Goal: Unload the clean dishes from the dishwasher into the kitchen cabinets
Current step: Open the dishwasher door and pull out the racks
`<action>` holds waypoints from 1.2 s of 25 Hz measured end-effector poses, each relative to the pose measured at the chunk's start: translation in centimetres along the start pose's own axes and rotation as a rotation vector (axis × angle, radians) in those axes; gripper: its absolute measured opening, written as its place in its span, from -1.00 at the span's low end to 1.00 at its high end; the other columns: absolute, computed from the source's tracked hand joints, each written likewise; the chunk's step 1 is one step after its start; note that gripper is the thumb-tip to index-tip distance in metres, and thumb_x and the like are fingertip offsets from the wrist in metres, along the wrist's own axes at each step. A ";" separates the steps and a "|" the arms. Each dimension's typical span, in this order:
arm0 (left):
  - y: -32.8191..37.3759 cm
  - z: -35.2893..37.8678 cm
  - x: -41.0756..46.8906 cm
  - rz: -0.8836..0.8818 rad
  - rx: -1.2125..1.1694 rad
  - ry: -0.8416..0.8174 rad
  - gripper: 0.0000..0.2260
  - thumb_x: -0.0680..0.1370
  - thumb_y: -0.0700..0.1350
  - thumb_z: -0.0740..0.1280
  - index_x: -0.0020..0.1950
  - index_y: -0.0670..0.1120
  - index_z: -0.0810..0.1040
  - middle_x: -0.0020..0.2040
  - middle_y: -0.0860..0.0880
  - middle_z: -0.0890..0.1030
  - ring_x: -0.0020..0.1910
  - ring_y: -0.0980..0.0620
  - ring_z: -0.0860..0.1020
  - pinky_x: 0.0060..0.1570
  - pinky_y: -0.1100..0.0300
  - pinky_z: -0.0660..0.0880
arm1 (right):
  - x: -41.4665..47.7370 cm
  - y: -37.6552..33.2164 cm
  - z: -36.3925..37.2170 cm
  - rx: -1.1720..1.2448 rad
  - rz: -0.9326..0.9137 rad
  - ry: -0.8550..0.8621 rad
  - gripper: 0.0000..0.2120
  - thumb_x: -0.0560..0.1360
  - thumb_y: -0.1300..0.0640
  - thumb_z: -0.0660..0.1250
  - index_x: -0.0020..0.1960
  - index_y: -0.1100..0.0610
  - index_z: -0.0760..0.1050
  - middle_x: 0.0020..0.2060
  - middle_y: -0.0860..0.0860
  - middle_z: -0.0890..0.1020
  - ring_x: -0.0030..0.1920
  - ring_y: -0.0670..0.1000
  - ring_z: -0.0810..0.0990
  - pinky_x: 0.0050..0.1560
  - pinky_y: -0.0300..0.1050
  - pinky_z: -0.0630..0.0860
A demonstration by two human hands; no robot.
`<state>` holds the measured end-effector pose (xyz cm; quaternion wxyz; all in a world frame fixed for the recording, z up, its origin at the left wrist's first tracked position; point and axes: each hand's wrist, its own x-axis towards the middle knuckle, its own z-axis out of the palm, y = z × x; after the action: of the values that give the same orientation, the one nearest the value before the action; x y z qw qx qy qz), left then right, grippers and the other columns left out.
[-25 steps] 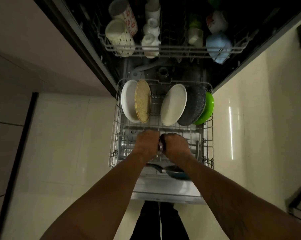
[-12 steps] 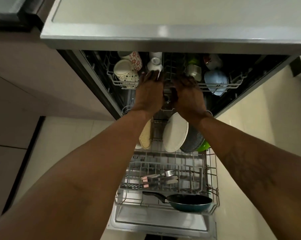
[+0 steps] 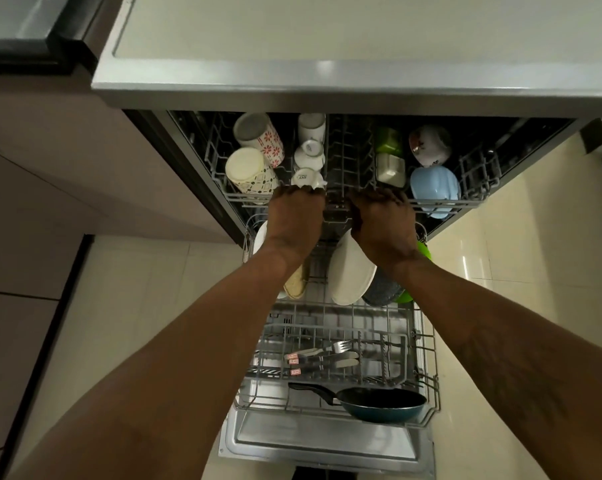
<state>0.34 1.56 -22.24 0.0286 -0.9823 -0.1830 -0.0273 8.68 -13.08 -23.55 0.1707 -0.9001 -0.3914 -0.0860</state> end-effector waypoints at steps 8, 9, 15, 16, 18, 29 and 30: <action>0.7 -3.8 -5.9 0.107 0.132 -0.262 -0.84 0.56 -0.18 0.29 0.09 -0.02 0.58 -0.08 -0.01 0.65 -0.13 -0.04 0.65 -0.28 0.15 0.36 | -5.5 -2.8 -3.2 -0.033 0.058 -0.215 -0.74 0.35 0.22 0.48 0.00 0.00 0.69 -0.23 0.03 0.71 -0.14 0.15 0.66 0.01 0.03 0.56; 0.8 -4.4 -6.6 0.126 0.141 -0.287 -0.84 0.56 -0.20 0.28 0.09 -0.02 0.58 -0.08 -0.01 0.65 -0.12 -0.04 0.65 -0.26 0.15 0.37 | -6.0 -3.2 -3.9 -0.021 0.070 -0.245 -0.77 0.38 0.22 0.46 0.00 -0.02 0.69 -0.24 0.02 0.70 -0.16 0.12 0.66 0.00 0.01 0.56; 1.6 -6.3 -10.0 0.097 0.065 -0.393 -0.86 0.59 -0.24 0.28 0.03 -0.08 0.62 -0.09 -0.05 0.67 -0.11 -0.07 0.66 -0.16 0.10 0.54 | -8.9 -5.6 -5.9 0.013 0.142 -0.473 -0.86 0.52 0.18 0.33 -0.05 -0.02 0.62 -0.26 -0.05 0.65 -0.24 0.01 0.60 0.01 -0.07 0.56; 1.7 -6.5 -10.6 0.105 0.057 -0.392 -0.85 0.59 -0.24 0.27 0.04 -0.09 0.62 -0.08 -0.06 0.67 -0.10 -0.07 0.66 -0.15 0.10 0.55 | -9.4 -5.9 -6.0 0.010 0.157 -0.482 -0.86 0.51 0.18 0.33 -0.06 -0.02 0.63 -0.26 -0.05 0.65 -0.23 0.01 0.59 0.02 -0.07 0.56; 2.0 -6.7 -11.6 0.129 0.039 -0.395 -0.85 0.60 -0.23 0.27 0.05 -0.09 0.62 -0.06 -0.06 0.67 -0.10 -0.06 0.66 -0.14 0.09 0.55 | -10.2 -6.0 -6.2 0.003 0.194 -0.501 -0.85 0.48 0.20 0.35 -0.07 -0.02 0.65 -0.25 -0.03 0.66 -0.21 0.03 0.60 0.03 -0.07 0.55; 2.4 -7.2 -14.5 0.159 -0.012 -0.421 -0.82 0.62 -0.25 0.23 0.11 -0.13 0.61 0.00 -0.11 0.66 -0.04 -0.07 0.65 -0.06 0.06 0.56 | -12.7 -7.0 -7.0 0.018 0.162 -0.613 -0.82 0.53 0.21 0.35 0.05 -0.01 0.64 -0.14 0.00 0.68 -0.07 0.03 0.60 0.24 0.06 0.48; 2.5 -7.3 -15.2 0.167 -0.009 -0.428 -0.81 0.61 -0.26 0.23 0.12 -0.14 0.61 0.00 -0.11 0.66 -0.04 -0.07 0.65 -0.07 0.06 0.56 | -13.4 -7.2 -7.3 0.021 0.158 -0.629 -0.82 0.53 0.20 0.36 0.07 -0.01 0.64 -0.11 0.00 0.68 -0.03 0.03 0.61 0.26 0.06 0.46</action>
<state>-13.26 -6.66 -16.10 -0.0131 -0.9775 -0.1026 0.1836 -5.86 -20.35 -18.94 0.0567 -0.9084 -0.3547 0.2139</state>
